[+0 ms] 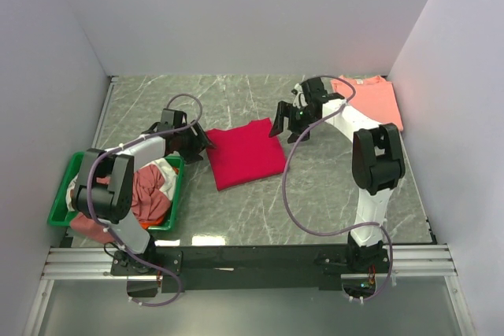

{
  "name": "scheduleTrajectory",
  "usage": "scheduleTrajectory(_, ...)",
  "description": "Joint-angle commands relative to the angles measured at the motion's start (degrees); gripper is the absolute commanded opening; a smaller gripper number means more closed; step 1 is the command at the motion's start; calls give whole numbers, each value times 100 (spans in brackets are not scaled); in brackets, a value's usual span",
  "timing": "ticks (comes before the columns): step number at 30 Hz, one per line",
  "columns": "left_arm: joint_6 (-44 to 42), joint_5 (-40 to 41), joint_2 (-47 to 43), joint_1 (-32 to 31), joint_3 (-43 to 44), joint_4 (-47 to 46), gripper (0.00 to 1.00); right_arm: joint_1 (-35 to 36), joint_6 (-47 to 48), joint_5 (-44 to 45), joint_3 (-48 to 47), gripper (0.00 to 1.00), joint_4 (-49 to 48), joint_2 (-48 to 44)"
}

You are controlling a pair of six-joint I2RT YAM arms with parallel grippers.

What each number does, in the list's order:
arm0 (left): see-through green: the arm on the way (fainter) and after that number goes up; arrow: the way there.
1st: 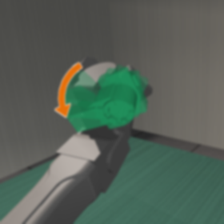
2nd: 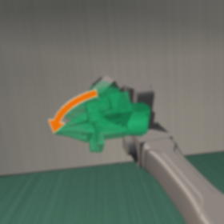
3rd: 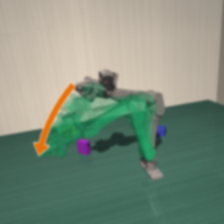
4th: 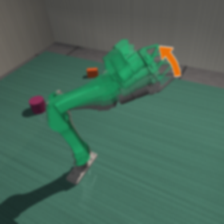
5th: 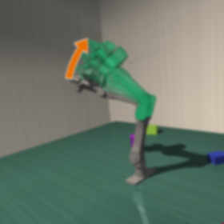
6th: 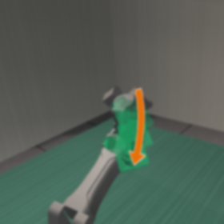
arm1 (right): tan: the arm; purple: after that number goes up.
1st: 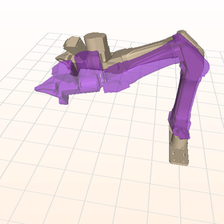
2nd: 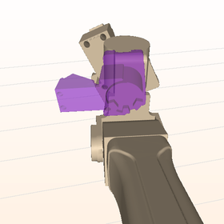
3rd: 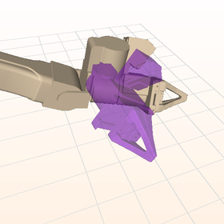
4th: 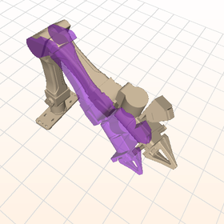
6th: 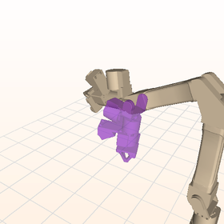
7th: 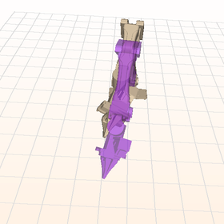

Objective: Fold and stack the t-shirts
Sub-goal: Neatly place the folded tshirt to the corner

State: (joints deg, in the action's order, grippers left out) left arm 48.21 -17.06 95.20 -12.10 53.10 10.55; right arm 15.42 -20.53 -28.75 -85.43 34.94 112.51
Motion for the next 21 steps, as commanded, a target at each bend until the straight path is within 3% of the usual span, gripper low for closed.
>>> scheduleTrajectory(1,-224,62,78,-21,7,-149,70,-109,120,-587,70,87,-488,-274)
scheduleTrajectory(13,-303,-8,552,-38,86,-229,56,-338,313,-1202,149,87,-699,245)
scheduleTrajectory(21,-373,10,816,-38,104,-97,33,-417,471,-1414,193,87,-760,588)
